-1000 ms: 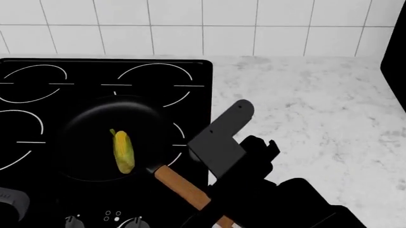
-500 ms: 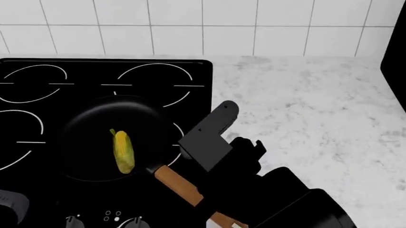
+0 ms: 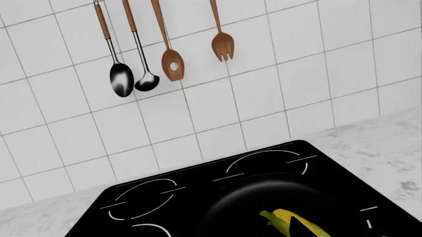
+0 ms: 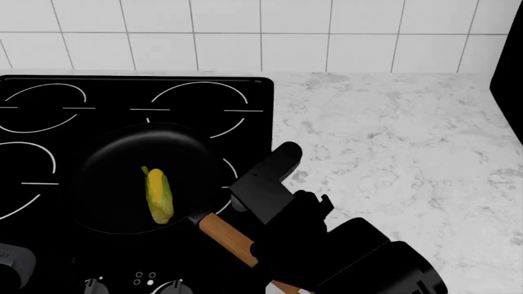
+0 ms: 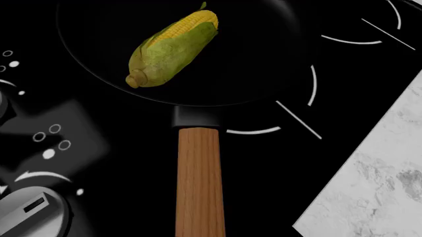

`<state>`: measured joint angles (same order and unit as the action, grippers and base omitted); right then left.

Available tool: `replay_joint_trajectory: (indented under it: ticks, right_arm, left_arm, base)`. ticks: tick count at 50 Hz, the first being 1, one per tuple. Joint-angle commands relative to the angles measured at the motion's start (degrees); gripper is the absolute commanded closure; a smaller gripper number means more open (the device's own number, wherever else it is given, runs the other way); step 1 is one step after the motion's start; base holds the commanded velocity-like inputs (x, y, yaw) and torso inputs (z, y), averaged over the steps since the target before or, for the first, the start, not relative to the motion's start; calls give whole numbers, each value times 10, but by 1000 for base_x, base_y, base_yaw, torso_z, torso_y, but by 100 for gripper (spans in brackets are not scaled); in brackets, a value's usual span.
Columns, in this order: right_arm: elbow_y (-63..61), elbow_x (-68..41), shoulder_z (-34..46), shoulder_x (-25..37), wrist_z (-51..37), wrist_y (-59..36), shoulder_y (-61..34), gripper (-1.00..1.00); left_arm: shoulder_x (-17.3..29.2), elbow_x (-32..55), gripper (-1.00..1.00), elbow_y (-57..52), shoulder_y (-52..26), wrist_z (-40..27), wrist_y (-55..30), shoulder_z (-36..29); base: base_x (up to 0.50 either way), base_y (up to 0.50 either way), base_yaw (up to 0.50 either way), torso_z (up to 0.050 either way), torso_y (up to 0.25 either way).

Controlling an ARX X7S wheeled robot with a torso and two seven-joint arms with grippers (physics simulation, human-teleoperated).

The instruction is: Pick up the pan and dump the vegetables in it onto the plate. Then return the pan to the stove.

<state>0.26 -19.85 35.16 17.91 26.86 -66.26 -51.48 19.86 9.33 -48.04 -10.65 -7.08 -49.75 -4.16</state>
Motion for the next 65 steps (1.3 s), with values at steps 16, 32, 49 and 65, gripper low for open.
replay_joint_trajectory:
  ticks: [16,32,49,65]
  right_arm:
    - [-25,12,-25,-3,8,-4,1,100]
    - [-67,5,-69,4,-8,-29,-47,100]
    - [-118,-12,-123,4,-28,-60,-66,100]
    - [-136,-9,-133,10,-41,-57,-80,100]
  left_arm:
    - [-15,16,-100,15,-12,7,-13,23]
    - [-14,23,-100,13,-6,5,-9,25]
    - [-5,31,-100,-24,-16,-2,-41,37]
    - [14,50,-100,-101,-42,-8,-119,67]
  base:
    - [1,1,1,0,0]
    - [0,0,0,0,0]
    - [0,0,0,0,3]
    - [50,344,0,0,3]
